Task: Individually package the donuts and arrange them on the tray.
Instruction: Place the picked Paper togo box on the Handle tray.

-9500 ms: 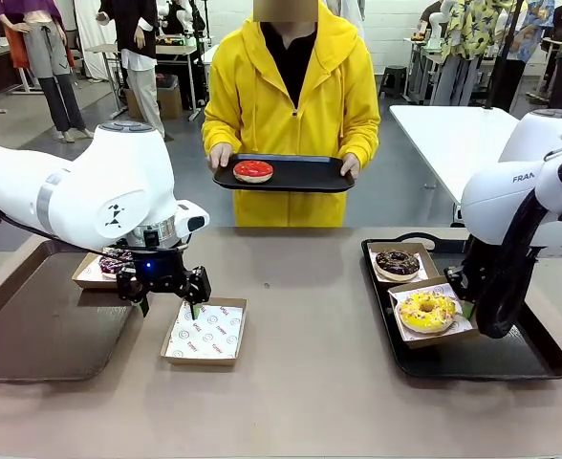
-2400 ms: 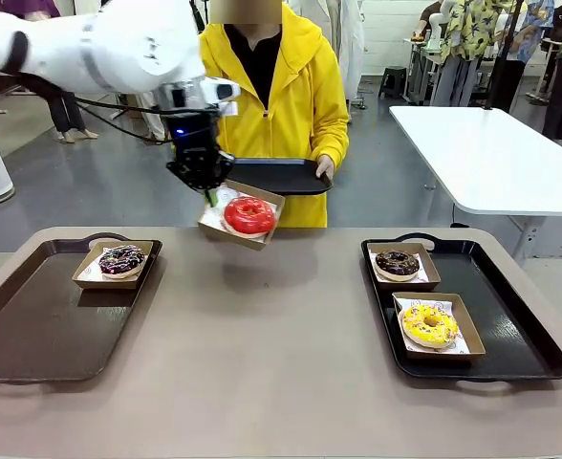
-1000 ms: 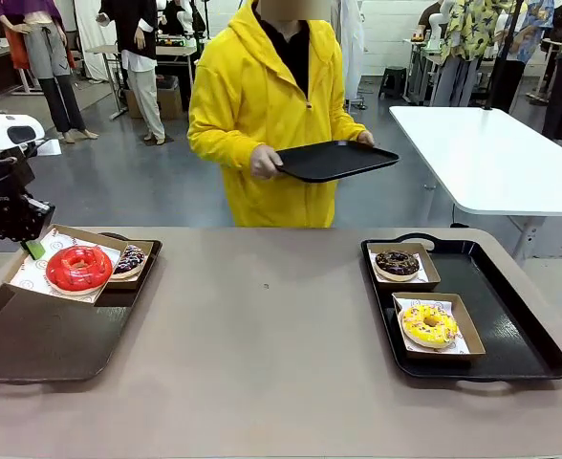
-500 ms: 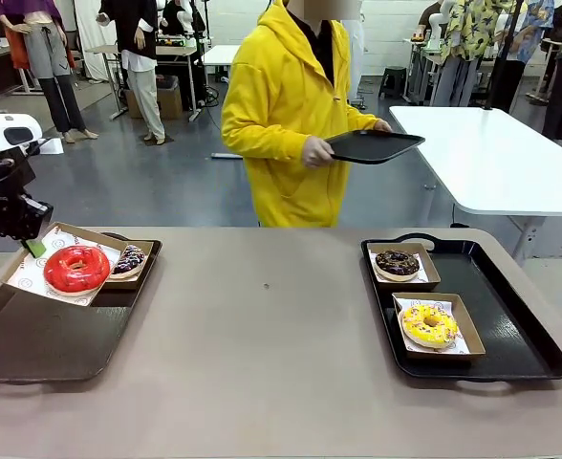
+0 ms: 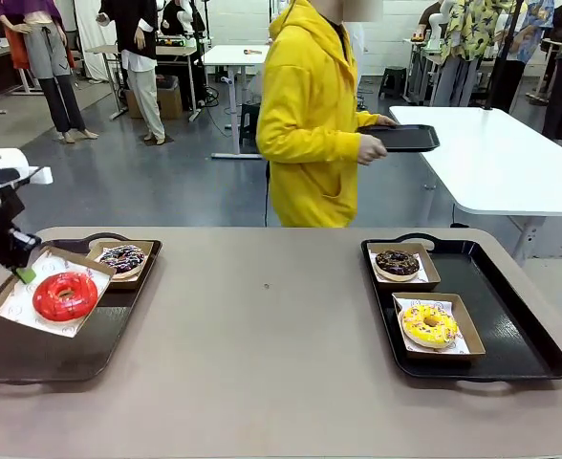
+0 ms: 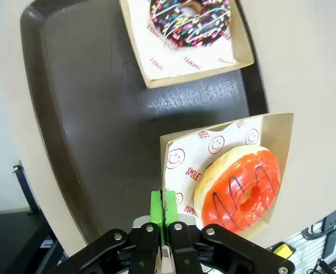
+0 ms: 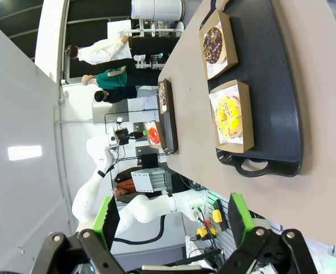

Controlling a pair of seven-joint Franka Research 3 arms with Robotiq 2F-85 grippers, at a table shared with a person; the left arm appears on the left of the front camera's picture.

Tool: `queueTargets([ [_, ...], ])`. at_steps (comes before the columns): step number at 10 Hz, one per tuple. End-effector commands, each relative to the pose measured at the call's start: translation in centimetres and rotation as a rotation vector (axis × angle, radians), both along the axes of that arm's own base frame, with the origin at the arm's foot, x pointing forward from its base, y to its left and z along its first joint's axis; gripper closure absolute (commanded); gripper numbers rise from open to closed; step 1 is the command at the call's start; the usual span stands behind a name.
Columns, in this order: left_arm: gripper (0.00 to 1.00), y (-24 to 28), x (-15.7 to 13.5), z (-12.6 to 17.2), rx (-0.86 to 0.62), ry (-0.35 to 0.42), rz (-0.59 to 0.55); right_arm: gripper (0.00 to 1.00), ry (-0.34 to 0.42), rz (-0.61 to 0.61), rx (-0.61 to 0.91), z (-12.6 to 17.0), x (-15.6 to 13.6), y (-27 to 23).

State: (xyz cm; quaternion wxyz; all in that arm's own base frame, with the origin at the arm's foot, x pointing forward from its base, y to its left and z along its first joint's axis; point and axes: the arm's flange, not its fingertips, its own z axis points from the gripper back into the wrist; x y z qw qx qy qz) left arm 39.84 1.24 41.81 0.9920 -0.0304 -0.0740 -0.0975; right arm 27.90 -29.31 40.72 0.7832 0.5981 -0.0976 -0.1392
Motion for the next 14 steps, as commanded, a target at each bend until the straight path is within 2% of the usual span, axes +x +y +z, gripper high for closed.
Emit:
queueTargets([
  [1,0.99,0.3,-0.7,-1.4,-0.005,0.008,0.075,0.0,-0.001,-0.002,0.007,0.1,0.0,0.0],
  [3,0.99,0.3,-0.8,-2.7,0.012,0.046,0.116,0.0,-0.001,-0.002,0.007,0.1,0.0,0.0],
  [11,0.99,-0.4,1.3,-5.8,0.054,0.083,0.182,0.0,-0.001,-0.002,0.007,0.1,0.0,0.0],
  [12,0.39,-0.4,1.5,-5.9,0.052,0.079,0.176,0.0,-0.001,-0.002,0.007,0.1,0.0,0.0],
  [13,0.39,-0.3,1.5,-5.6,0.057,0.073,0.178,0.0,-0.001,-0.002,0.007,0.1,0.0,0.0],
  [14,0.0,-0.1,1.5,-5.4,0.056,0.069,0.181,0.0,-0.001,-0.002,0.007,0.1,0.0,0.0],
])
